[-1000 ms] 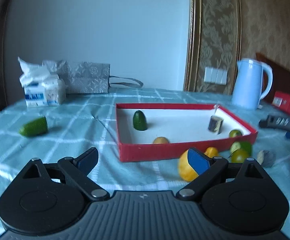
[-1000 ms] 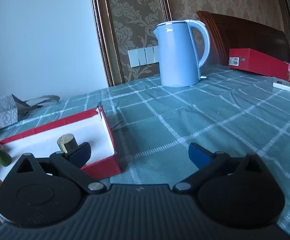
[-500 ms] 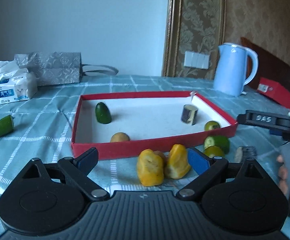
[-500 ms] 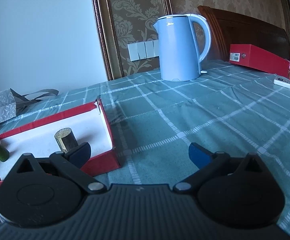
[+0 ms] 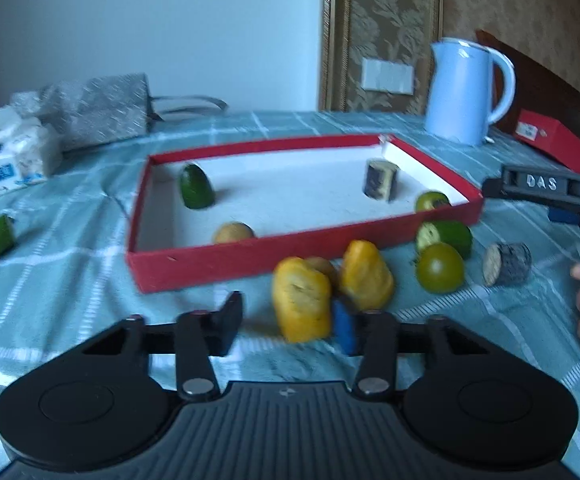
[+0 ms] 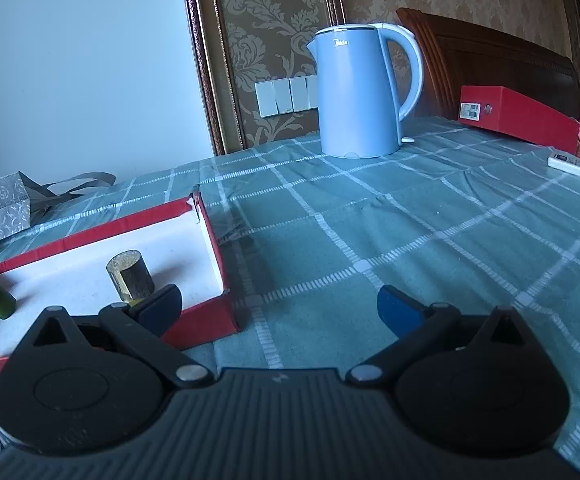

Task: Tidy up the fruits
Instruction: 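Lower the left tool onto the yellow fruit piece beside the tray and close it, then grasp the dark wooden log piece with the right tool while the left tool holds the yellow piece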

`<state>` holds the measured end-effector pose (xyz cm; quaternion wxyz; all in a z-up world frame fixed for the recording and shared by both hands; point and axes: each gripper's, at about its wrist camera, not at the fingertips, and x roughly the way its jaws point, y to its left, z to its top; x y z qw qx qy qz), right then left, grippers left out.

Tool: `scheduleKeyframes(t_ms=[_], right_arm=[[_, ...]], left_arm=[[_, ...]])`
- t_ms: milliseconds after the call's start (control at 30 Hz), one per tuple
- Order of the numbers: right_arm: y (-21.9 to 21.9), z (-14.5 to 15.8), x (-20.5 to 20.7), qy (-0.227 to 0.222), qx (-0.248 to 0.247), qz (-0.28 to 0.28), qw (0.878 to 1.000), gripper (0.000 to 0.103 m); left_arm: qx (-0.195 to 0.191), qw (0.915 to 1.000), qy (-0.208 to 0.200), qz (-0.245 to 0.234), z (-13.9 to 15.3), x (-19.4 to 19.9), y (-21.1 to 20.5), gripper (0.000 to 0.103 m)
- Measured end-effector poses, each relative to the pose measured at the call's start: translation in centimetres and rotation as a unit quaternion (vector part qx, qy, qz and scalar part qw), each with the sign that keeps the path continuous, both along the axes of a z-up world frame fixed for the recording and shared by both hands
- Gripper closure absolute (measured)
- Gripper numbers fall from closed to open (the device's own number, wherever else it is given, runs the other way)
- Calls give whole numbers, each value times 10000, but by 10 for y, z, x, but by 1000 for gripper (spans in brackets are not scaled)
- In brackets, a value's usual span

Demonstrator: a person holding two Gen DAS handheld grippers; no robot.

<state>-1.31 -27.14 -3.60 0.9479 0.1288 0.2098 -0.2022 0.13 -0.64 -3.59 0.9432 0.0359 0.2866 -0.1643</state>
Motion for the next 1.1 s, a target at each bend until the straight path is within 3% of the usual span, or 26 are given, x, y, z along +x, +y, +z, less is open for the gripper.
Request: scheduleKeyframes(t_ms=[67,300,500,667,767,867,967,1100], right_arm=[[-1,0,0,1,4,1,10000,0],[-1,0,0,-17,-5,-15,10000,0],[-2,1,-2,-77,136,142,9998,0],[-1,8,-18,-279,283,896,9952,0],[2,13,-35,-381,-99,1520,9876,0],[7,14,-44,-143,-499,2054,9773,0],[7,11,-52,-20,-692,2271,9714,0],[5,11,-54,23,-525,2439,9684,1]], left_arm=[[-22,10000,10,-49,0,0,-1,72],[-143,9998,-112,111,3,-3,6,78],[-339,9987,12,371,4,4,21,78],[-442,9978,59,489,3,8,31,78],[-518,9974,125,485,3,11,33,78],[-507,9975,120,480,3,10,33,78],[-477,9977,113,476,2,10,32,78],[-450,9978,103,467,2,10,31,78]])
